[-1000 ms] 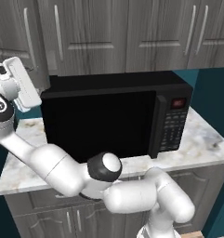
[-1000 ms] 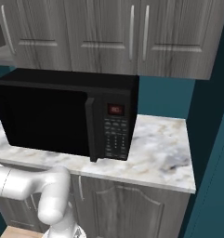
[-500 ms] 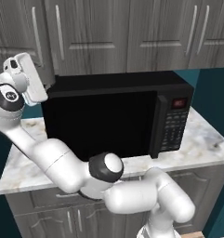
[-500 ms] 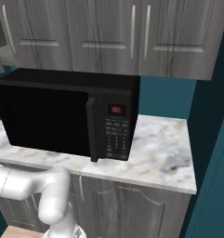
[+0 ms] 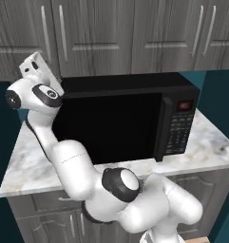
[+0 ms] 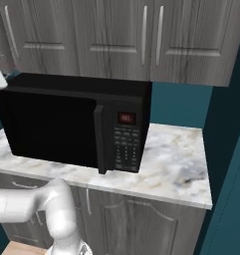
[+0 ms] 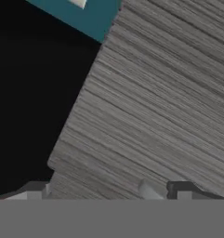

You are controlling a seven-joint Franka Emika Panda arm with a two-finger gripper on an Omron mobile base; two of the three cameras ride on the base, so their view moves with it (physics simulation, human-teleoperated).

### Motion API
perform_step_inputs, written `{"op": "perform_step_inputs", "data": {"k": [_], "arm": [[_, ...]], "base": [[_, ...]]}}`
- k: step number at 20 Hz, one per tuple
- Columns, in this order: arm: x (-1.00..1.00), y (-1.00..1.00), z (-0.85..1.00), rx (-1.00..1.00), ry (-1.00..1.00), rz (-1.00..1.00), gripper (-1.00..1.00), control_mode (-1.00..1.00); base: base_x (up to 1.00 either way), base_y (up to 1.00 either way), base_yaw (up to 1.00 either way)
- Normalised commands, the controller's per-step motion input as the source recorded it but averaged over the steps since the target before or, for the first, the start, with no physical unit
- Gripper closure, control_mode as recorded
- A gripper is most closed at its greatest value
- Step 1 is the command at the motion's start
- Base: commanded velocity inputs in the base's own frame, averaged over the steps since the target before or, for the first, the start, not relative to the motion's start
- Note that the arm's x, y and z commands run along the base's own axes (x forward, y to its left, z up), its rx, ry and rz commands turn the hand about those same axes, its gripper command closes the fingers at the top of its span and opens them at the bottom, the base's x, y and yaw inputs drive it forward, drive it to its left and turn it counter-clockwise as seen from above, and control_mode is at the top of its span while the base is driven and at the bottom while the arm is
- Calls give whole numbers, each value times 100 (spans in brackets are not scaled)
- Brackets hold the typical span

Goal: Close all open cabinet doors.

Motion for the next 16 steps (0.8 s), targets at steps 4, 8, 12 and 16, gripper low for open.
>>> {"op": "perform_step_inputs", "data": {"k": [4,8,12,16], "arm": [[73,-86,1,13,15,0,-100,-100],[81,-74,16,13,21,0,-100,-100],[97,-60,22,12,24,0,-100,-100],[85,-48,14,9,25,0,-100,-100]], "base": [[0,0,0],[0,0,0],[0,0,0],[0,0,0]]}}
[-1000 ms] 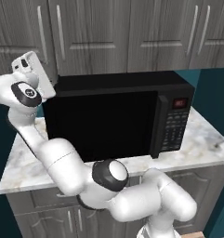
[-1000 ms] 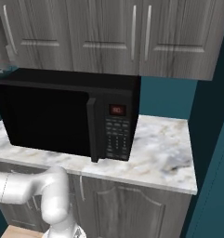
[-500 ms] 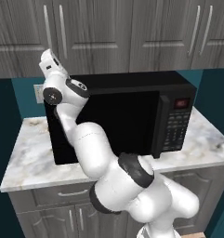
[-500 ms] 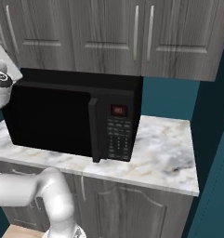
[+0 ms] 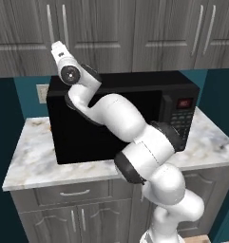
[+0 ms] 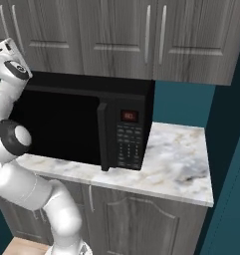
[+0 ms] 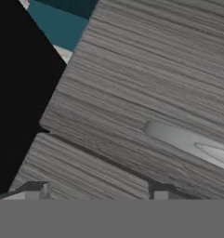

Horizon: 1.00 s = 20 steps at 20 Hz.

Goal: Close all open cabinet doors.

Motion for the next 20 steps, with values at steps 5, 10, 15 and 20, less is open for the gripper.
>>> {"op": "perform_step_inputs", "data": {"k": [5,10,15,20], "arm": [[-24,-48,20,2,10,0,-100,-100],[-100,-42,4,0,0,0,-100,-100],[-100,-63,0,0,-9,0,-100,-100],[-100,-85,0,3,-5,-13,-100,-100]], "base": [[0,0,0],[0,0,0],[0,0,0],[0,0,0]]}}
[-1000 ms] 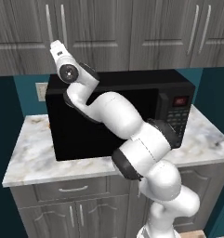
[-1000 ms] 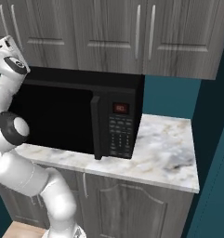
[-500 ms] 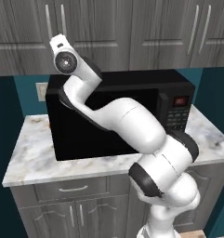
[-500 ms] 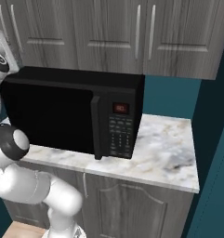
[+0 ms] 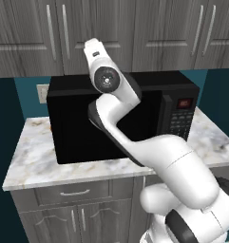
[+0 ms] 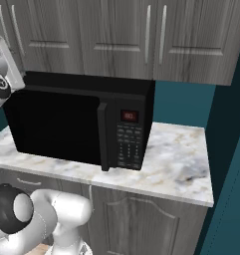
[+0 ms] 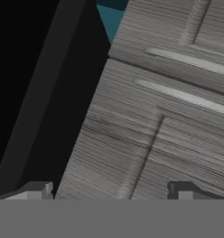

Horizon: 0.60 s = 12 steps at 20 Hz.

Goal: Close all open cabinet doors.

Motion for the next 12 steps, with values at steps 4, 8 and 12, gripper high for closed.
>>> {"op": "perform_step_inputs", "data": {"k": [4,8,12], "arm": [[-98,-88,-9,13,-5,-29,-100,-100],[-88,-81,-7,17,-6,-35,-100,-100],[-80,-67,0,25,-7,-39,-100,-100]], "base": [[0,0,0],[0,0,0],[0,0,0]]}}
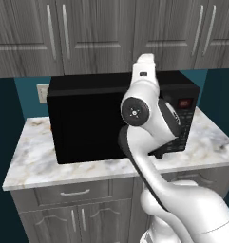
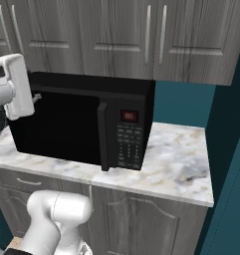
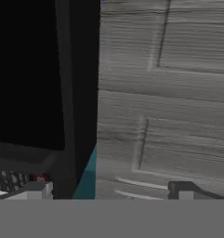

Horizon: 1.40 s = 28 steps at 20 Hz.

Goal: Close all open cabinet doors.

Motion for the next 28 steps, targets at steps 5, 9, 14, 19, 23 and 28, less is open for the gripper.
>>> {"op": "perform_step_inputs", "data": {"k": [5,9,14,19,23,28], "arm": [[-72,-48,0,38,-15,-39,-100,-100],[-58,-40,2,51,-15,-28,-100,-100],[-35,-50,6,58,-12,-3,-100,-100],[-18,-61,0,52,-2,21,-100,-100],[-21,-42,-12,38,-4,32,-100,-100],[-25,-24,-26,34,-12,33,-100,-100]], "base": [[0,0,0],[0,0,0],[0,0,0],[0,0,0],[0,0,0],[0,0,0]]}}
